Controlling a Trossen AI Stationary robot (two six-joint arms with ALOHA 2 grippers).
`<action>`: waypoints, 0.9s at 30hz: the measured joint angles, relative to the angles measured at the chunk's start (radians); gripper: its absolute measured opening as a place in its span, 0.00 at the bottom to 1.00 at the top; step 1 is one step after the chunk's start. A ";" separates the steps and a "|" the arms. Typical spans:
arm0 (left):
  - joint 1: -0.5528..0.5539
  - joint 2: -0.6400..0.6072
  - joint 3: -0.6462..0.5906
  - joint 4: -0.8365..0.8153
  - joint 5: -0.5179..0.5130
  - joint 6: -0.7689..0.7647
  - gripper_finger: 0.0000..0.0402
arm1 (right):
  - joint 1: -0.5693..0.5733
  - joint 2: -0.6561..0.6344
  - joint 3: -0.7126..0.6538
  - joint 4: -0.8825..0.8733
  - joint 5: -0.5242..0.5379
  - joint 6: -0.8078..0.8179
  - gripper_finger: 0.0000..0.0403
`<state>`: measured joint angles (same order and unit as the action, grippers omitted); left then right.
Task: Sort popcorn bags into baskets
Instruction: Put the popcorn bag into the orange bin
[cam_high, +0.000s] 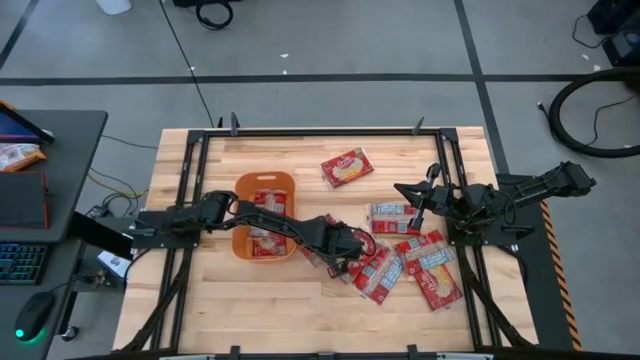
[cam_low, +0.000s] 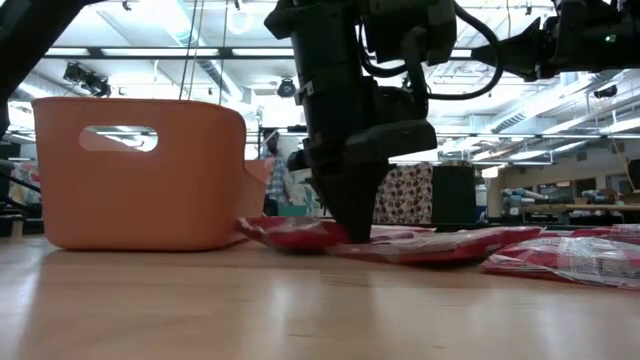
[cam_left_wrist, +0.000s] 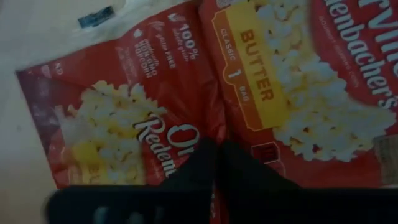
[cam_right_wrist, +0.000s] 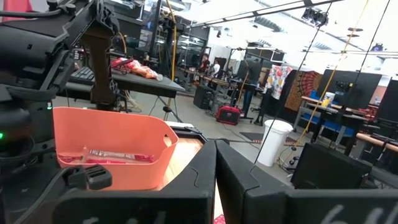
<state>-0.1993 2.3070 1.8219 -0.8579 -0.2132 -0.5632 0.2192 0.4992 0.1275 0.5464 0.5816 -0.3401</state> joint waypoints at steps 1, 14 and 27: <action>0.000 0.000 0.000 0.002 0.000 0.008 0.03 | 0.000 0.000 0.000 0.000 0.000 0.000 0.04; 0.011 -0.007 0.260 -0.200 -0.057 0.105 0.01 | 0.000 0.000 0.000 -0.001 0.000 -0.001 0.04; 0.003 -0.010 0.518 -0.555 -0.237 0.073 0.00 | 0.000 0.000 0.000 -0.010 0.000 -0.003 0.04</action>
<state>-0.1967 2.2967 2.3394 -1.4133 -0.4504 -0.4904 0.2192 0.4992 0.1273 0.5368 0.5819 -0.3428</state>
